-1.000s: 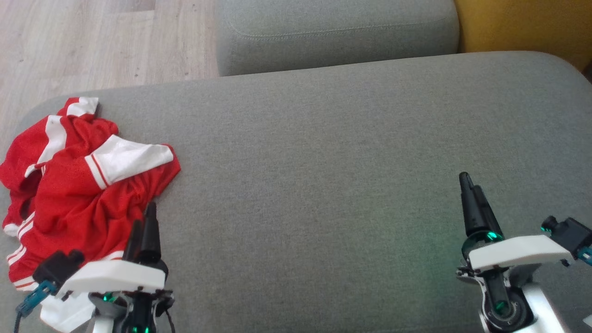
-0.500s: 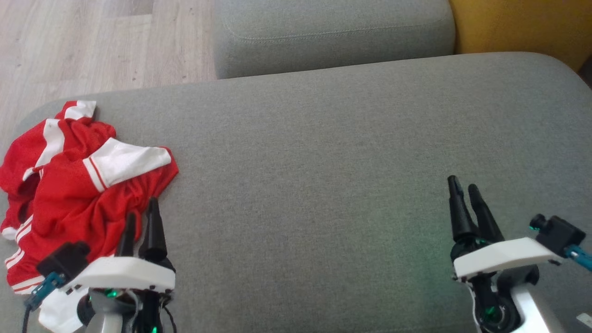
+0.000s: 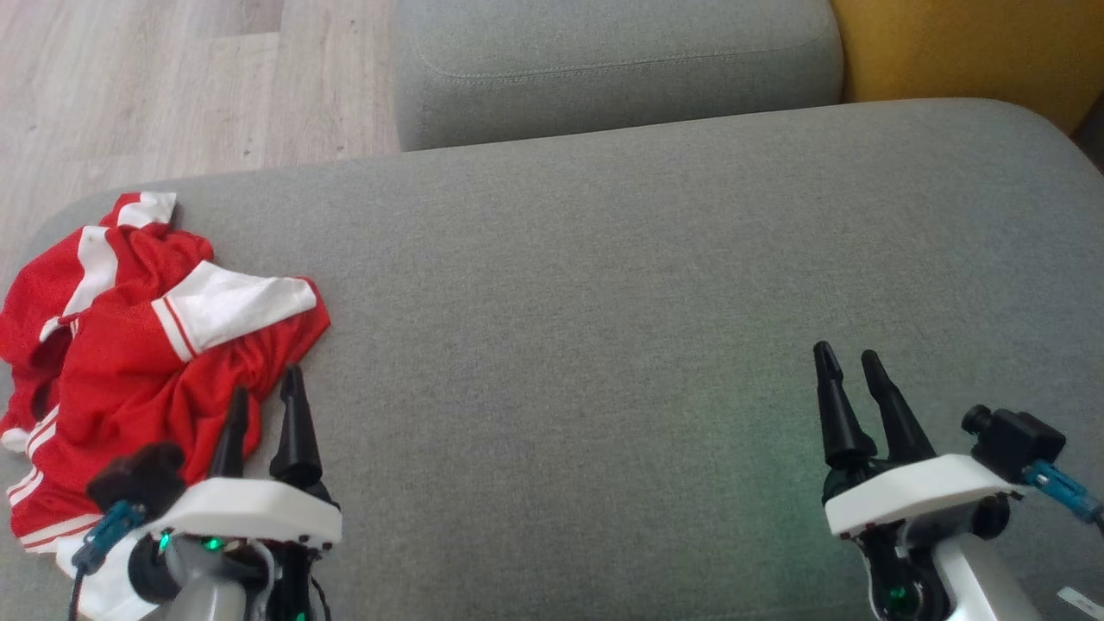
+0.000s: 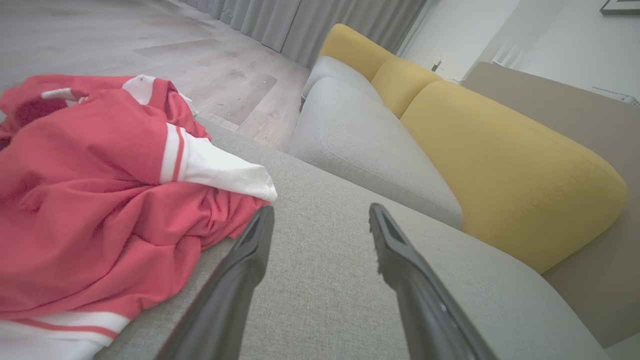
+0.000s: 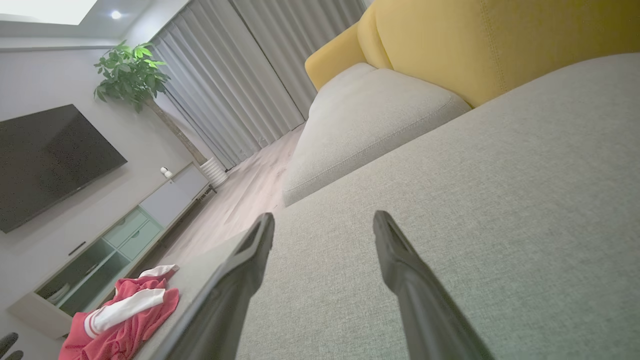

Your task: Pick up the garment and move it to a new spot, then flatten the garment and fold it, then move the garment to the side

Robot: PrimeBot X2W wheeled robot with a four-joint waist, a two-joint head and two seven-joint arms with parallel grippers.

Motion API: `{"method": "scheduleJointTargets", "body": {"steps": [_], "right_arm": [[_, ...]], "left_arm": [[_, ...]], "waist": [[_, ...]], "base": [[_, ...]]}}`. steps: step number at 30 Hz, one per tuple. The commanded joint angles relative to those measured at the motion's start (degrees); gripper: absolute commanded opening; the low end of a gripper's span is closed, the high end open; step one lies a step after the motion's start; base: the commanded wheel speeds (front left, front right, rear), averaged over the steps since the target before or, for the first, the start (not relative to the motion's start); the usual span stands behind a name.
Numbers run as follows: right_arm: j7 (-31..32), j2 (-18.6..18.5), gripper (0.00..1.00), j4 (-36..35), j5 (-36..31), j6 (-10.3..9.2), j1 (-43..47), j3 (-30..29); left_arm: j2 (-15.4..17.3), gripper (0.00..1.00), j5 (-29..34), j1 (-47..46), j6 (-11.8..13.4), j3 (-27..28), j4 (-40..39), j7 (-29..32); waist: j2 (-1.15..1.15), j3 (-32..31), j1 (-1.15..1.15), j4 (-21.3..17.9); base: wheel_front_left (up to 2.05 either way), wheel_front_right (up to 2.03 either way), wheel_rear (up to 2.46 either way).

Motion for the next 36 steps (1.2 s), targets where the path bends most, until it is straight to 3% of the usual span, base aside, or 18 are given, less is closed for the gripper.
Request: {"method": "scheduleJointTargets", "body": {"steps": [1,36], "right_arm": [[-0.92,0.04,1.00,-1.75,-1.93,0.33,-3.50,1.37],[-6.72,2.02,1.00,-2.65,-24.90,0.45,-4.86,-1.56]], "left_arm": [[0.89,1.00,2.06,-1.78,0.42,0.69,-2.53,-1.10],[1.11,1.00,25.25,-2.94,4.87,-1.55,-4.95,-6.80]], "waist": [[0.00,0.01,0.00,-0.05],[0.00,0.13,0.00,-0.91]], "base": [[0.00,0.00,0.00],[0.00,0.00,0.00]]}}
